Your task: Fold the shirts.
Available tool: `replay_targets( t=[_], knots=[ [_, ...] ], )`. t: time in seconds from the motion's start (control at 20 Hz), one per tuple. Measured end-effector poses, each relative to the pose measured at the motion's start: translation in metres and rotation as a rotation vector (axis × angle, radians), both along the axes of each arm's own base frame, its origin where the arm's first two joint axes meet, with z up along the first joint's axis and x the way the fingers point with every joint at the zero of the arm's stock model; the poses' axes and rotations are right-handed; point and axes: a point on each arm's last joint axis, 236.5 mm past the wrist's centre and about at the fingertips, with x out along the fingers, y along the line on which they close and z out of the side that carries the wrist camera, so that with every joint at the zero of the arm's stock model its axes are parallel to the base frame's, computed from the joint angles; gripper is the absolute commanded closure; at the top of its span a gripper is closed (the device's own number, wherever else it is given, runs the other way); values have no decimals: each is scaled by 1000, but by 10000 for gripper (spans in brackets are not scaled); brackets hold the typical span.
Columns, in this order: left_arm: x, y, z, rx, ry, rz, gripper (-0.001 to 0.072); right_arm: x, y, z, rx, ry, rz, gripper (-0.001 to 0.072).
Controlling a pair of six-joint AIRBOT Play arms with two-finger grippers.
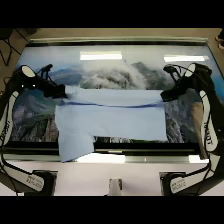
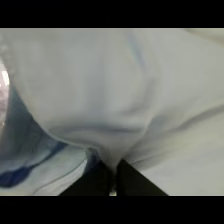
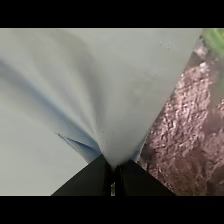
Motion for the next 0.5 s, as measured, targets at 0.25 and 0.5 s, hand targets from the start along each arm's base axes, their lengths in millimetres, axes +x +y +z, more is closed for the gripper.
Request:
replay_targets(
  t=[0.25,0.5],
  knots=[
    [-20,0,-12,12,89,11,156,-8,8,-12,37,53,-40,245],
    [-32,30,21,3,125,43,160,-32,-10,13,31,97,-15,210]
  ],
)
